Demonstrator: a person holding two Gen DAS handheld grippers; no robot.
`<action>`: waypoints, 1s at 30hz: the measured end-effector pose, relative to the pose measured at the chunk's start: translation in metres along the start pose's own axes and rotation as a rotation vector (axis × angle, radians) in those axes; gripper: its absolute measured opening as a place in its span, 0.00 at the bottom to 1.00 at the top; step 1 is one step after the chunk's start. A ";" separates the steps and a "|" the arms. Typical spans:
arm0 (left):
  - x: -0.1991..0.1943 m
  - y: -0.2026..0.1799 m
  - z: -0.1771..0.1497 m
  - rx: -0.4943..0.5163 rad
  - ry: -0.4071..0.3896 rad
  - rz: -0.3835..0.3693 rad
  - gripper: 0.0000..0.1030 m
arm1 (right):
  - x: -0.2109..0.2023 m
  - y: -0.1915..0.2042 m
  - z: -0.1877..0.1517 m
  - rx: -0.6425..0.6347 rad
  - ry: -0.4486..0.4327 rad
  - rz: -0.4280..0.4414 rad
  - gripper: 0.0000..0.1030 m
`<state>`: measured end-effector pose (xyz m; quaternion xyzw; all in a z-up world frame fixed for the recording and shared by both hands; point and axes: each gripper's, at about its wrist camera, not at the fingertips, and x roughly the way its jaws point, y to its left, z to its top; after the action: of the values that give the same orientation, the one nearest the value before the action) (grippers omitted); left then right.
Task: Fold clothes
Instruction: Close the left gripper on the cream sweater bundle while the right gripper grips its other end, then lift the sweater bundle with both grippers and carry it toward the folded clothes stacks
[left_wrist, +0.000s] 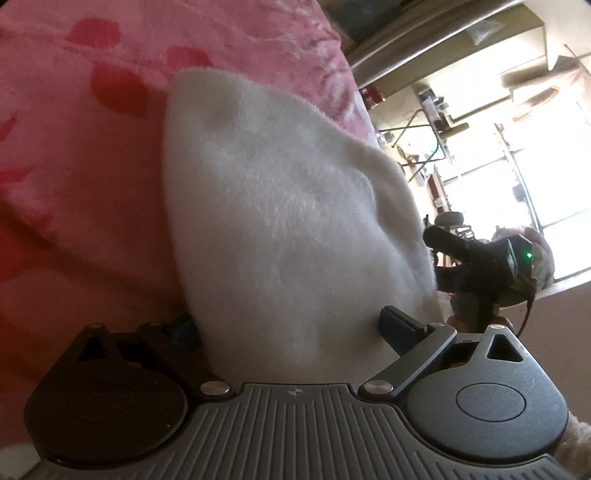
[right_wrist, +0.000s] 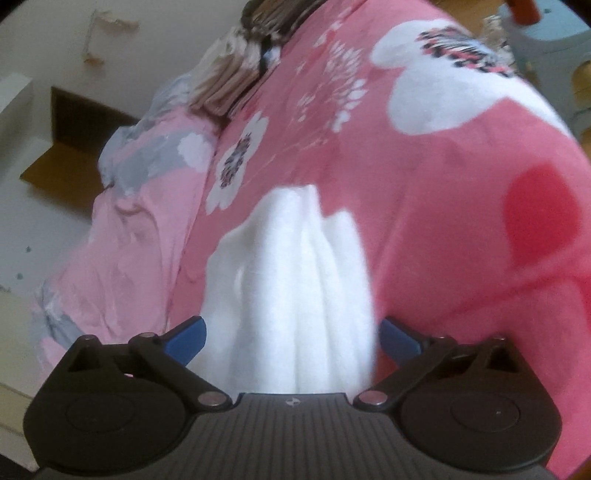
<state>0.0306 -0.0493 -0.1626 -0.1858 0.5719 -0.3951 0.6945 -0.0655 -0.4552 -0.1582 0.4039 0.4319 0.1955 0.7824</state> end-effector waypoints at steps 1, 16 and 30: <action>-0.001 0.002 -0.001 -0.005 0.002 -0.012 0.95 | 0.000 0.001 -0.001 -0.011 0.022 0.014 1.00; -0.009 -0.013 0.011 -0.056 0.010 -0.016 0.91 | 0.007 0.029 -0.008 -0.052 0.116 0.010 0.68; -0.055 -0.035 0.086 0.070 -0.106 -0.003 0.87 | 0.021 0.119 0.054 -0.184 0.010 -0.002 0.60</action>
<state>0.0977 -0.0460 -0.0786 -0.1830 0.5199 -0.4056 0.7292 -0.0039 -0.3958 -0.0577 0.3287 0.4165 0.2356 0.8142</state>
